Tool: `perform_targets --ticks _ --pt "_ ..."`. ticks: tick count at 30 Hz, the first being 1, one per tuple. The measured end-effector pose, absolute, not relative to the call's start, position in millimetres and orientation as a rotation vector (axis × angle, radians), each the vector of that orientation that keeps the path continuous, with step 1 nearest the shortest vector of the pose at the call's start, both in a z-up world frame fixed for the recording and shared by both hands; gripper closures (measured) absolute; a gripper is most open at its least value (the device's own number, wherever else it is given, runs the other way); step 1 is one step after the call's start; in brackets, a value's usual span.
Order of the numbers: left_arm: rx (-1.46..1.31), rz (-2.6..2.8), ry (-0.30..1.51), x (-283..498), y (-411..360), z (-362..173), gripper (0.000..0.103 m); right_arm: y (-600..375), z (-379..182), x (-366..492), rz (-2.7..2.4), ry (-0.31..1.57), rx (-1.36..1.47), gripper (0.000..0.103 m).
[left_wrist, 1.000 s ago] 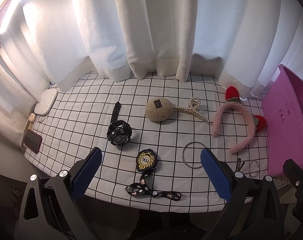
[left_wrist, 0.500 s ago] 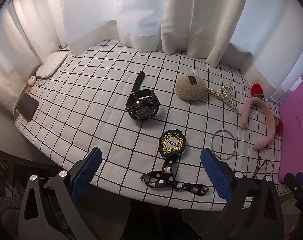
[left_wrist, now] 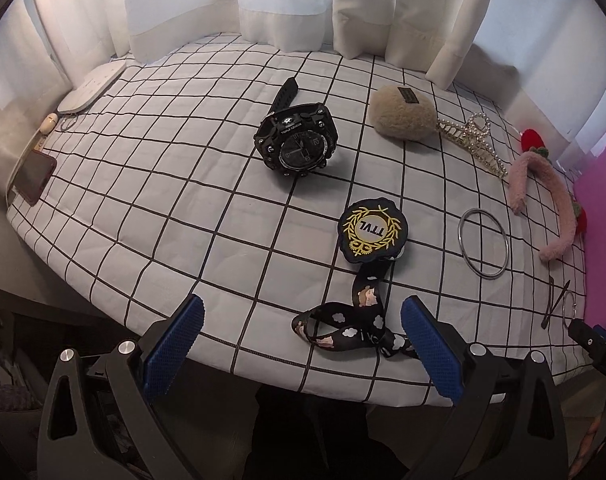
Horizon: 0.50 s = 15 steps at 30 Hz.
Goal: Organize jewelry
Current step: 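Move the left tool toward the black badge lanyard while the right tool approaches the silver bangle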
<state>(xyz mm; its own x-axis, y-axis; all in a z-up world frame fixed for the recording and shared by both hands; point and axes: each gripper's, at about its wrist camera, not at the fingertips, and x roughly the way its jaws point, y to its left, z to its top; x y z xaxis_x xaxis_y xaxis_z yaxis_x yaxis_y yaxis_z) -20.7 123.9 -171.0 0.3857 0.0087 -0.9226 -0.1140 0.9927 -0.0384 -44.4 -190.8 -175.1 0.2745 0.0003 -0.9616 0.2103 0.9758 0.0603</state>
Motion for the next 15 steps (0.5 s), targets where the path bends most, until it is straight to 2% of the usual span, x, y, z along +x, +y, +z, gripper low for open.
perform_targets --ticks 15 --pt "-0.088 0.048 1.195 -16.9 109.8 -207.9 0.006 -223.2 -201.7 -43.9 -0.265 1.281 0.171 0.009"
